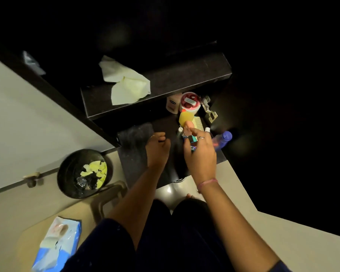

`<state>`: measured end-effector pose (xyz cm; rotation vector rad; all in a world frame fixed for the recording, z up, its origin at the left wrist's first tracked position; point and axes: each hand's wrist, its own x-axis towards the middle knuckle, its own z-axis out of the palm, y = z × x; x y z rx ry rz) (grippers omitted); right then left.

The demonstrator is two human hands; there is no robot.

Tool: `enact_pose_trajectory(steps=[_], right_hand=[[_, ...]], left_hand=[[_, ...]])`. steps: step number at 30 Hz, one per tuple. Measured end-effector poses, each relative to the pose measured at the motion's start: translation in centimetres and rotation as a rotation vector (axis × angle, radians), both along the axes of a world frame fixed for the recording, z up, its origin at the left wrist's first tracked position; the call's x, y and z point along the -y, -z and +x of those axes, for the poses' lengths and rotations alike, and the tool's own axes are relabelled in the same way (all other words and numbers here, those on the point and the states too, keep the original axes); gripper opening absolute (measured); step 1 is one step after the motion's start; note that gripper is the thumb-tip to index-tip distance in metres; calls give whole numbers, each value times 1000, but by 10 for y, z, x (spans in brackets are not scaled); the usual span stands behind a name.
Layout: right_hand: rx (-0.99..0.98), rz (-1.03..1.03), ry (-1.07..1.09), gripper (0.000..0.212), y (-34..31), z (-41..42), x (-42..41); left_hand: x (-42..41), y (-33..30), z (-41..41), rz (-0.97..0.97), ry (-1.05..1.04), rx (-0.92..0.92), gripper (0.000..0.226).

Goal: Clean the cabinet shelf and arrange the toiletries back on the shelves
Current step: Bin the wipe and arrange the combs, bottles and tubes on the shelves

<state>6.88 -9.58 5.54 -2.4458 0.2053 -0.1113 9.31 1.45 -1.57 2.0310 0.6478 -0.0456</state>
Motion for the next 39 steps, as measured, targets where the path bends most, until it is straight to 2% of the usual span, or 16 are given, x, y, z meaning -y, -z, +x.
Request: enact_pose_trajectory(steps=[4, 7, 12, 15, 18, 20, 22, 24, 26, 27, 29, 31, 34, 37, 39], right_hand=[[351, 242, -140, 20, -68, 28, -20], [463, 246, -344, 20, -106, 59, -41], [191, -133, -766, 52, -122, 105, -81], [100, -321, -814, 50, -115, 112, -97], [205, -421, -767, 36, -108, 109, -103], [290, -381, -710, 29, -102, 103, -102], [393, -185, -582, 25, -97, 90, -94], [436, 176, -343, 23, -90, 63, -81], [364, 460, -89, 22, -64, 30, -68], [300, 493, -5, 23, -47, 14, -64], [114, 424, 14, 26, -7, -6, -60], [-55, 299, -78, 24, 25, -7, -65], [-143, 52, -229, 28, 55, 26, -80], [-189, -189, -212, 26, 72, 83, -94], [-215, -315, -254, 28, 78, 115, -100]], left_hand=[[-24, -24, -27, -4, -47, 5, 19], [-46, -28, -48, -33, -43, 9, 21], [-69, -29, -78, -85, -69, -17, 27], [-78, -34, -90, -136, -123, -14, 28], [-90, -30, -101, -174, -174, -24, 26], [-97, -31, -110, -177, -188, -20, 29], [-102, -32, -115, -183, -231, -21, 32], [-108, -23, -122, -228, -333, -62, 28], [-114, -7, -129, -259, -390, -100, 18], [-115, -1, -132, -255, -393, -131, 14], [-116, 11, -137, -255, -405, -198, 12], [-114, 22, -139, -287, -409, -258, 14], [-112, 46, -141, -329, -378, -333, 22], [-109, 63, -143, -389, -359, -337, 17], [-106, 68, -145, -445, -355, -308, 24]])
